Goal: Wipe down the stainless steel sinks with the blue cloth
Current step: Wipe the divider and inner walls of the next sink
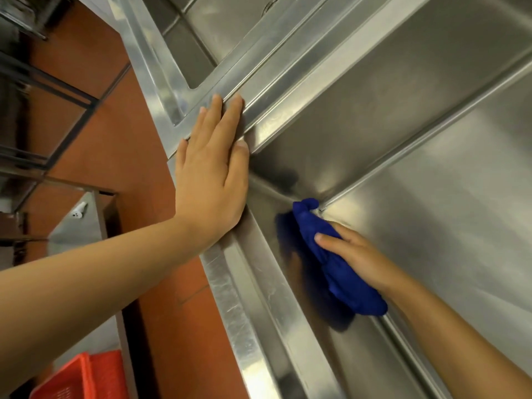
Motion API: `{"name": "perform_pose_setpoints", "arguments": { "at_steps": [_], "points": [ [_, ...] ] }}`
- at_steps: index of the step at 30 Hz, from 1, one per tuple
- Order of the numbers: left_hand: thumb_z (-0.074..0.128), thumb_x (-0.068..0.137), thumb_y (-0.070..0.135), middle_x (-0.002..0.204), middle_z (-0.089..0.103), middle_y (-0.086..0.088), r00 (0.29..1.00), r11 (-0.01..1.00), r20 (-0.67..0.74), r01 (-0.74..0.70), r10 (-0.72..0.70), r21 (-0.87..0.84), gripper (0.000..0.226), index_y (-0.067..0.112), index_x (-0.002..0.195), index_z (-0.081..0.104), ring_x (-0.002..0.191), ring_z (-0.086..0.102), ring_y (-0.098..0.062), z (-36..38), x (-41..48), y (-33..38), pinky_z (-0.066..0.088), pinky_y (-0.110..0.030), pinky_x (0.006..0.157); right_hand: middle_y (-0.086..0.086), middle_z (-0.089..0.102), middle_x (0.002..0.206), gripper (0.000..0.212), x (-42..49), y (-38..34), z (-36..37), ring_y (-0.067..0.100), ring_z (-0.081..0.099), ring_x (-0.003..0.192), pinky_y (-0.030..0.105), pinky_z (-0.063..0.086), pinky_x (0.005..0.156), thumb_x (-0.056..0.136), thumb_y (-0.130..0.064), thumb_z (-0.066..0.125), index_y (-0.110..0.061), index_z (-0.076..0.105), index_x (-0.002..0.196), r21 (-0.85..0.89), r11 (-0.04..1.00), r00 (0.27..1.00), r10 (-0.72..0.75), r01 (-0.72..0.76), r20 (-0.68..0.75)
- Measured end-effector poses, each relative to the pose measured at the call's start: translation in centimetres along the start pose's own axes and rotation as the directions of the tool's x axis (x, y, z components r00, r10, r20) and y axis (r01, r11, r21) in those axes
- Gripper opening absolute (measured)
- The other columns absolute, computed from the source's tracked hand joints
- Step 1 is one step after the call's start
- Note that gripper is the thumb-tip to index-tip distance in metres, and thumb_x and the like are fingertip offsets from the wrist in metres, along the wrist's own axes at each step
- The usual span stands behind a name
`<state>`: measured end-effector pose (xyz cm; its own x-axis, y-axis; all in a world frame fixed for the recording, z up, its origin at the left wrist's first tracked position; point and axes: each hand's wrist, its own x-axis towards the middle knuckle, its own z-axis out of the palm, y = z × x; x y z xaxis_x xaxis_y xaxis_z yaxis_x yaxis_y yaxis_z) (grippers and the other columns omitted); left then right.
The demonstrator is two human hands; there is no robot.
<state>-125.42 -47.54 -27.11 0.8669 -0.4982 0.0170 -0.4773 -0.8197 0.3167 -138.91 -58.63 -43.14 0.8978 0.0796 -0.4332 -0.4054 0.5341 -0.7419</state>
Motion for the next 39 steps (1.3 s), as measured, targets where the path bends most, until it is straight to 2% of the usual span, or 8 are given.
{"name": "perform_pose_setpoints", "arguments": {
  "at_steps": [4, 8, 13, 20, 23, 30, 34, 39],
  "points": [
    [0.027, 0.098, 0.029, 0.16, 0.018, 0.004, 1.0, 1.0, 0.003, 0.011, -0.011, -0.009, 0.053, 0.028, 0.151, 0.024, 0.148, 0.009, -0.011, 0.0, 0.0, 0.0, 0.009, -0.046, 0.121, -0.012, 0.067, 0.1, 0.018, 1.8, 1.3, -0.8, 0.009, 0.06, 0.101, 0.018, 0.041, 0.084, 0.097, -0.016, 0.05, -0.03, 0.061, 0.099, -0.012, 0.993, 0.988, 0.113, -0.115, -0.109],
    [0.027, 0.097, 0.03, 0.16, 0.019, 0.002, 1.0, 1.0, 0.002, 0.007, -0.007, -0.003, 0.054, 0.027, 0.151, 0.024, 0.148, 0.01, -0.014, 0.0, 0.1, -0.1, 0.011, -0.048, 0.12, 0.003, 0.065, 0.096, 0.015, -1.0, -0.8, 0.7, 0.011, 0.062, 0.076, 0.025, 0.05, 0.059, 0.096, -0.016, 0.053, -0.027, 0.062, 0.099, -0.073, 0.993, 0.993, 0.093, -0.098, -0.067],
    [0.025, 0.096, 0.032, 0.16, 0.018, 0.0, 1.0, 0.999, 0.0, -0.005, 0.005, 0.035, 0.055, 0.028, 0.151, 0.024, 0.148, 0.01, -0.017, 0.1, 0.3, -0.2, 0.011, -0.051, 0.118, -0.023, 0.07, 0.099, 0.03, -7.2, -5.5, 4.0, -0.005, 0.064, 0.098, 0.009, 0.044, 0.079, 0.082, -0.023, 0.055, -0.038, 0.062, 0.108, -0.066, 0.99, 0.982, -0.113, 0.125, 0.154],
    [0.023, 0.096, 0.031, 0.161, 0.016, 0.001, 1.0, 0.999, 0.009, 0.004, -0.004, 0.045, 0.055, 0.03, 0.151, 0.024, 0.149, 0.007, -0.017, 0.1, 0.3, 0.0, 0.006, -0.049, 0.119, -0.002, 0.068, 0.116, 0.018, -5.0, -3.2, 2.6, 0.006, 0.063, 0.1, 0.019, 0.047, 0.088, 0.097, -0.017, 0.052, -0.031, 0.062, 0.104, -0.125, 0.992, 0.999, 0.012, -0.017, -0.04],
    [0.024, 0.098, 0.029, 0.161, 0.016, -0.001, 1.0, 0.998, 0.002, -0.004, 0.004, 0.059, 0.053, 0.029, 0.151, 0.024, 0.149, 0.008, -0.02, 0.3, 0.3, -0.3, 0.008, -0.051, 0.118, -0.001, 0.068, 0.103, 0.02, -5.5, -3.0, 3.1, 0.011, 0.059, 0.095, 0.018, 0.046, 0.082, 0.097, -0.012, 0.05, -0.028, 0.06, 0.103, -0.204, 0.977, 0.993, 0.034, -0.057, -0.111],
    [0.024, 0.097, 0.027, 0.151, 0.03, -0.01, 0.998, 0.994, 0.055, -0.043, 0.038, 0.097, 0.05, 0.017, 0.145, 0.032, 0.141, 0.025, -0.031, -0.1, -0.8, 0.2, 0.023, -0.059, 0.11, -0.001, 0.07, 0.111, 0.019, -12.6, -6.7, 5.0, 0.008, 0.064, 0.099, 0.016, 0.048, 0.083, 0.096, -0.024, 0.054, -0.03, 0.063, 0.112, -0.266, 0.962, 0.997, 0.043, -0.058, -0.061],
    [0.029, 0.1, 0.023, 0.157, 0.022, -0.009, 0.99, 0.992, 0.1, 0.094, -0.103, 0.089, 0.052, 0.014, 0.151, 0.023, 0.145, 0.017, -0.027, 0.0, -6.5, 1.7, 0.013, -0.055, 0.115, -0.005, 0.07, 0.113, 0.021, -14.3, -6.7, 5.5, 0.006, 0.064, 0.104, 0.013, 0.047, 0.084, 0.096, -0.026, 0.054, -0.037, 0.061, 0.112, -0.249, 0.968, 0.999, 0.03, -0.04, -0.044],
    [0.031, 0.097, 0.022, 0.148, 0.039, -0.008, 0.98, 0.979, -0.023, 0.199, -0.198, 0.039, 0.047, 0.01, 0.142, 0.035, 0.143, 0.022, -0.024, 1.3, -10.2, 4.0, 0.012, -0.053, 0.116, -0.002, 0.071, 0.11, 0.021, -13.0, -4.1, 3.7, 0.018, 0.065, 0.105, 0.032, 0.048, 0.096, 0.098, -0.029, 0.052, -0.031, 0.063, 0.116, -0.188, 0.974, 0.988, 0.107, -0.128, -0.115]
  ]
}}
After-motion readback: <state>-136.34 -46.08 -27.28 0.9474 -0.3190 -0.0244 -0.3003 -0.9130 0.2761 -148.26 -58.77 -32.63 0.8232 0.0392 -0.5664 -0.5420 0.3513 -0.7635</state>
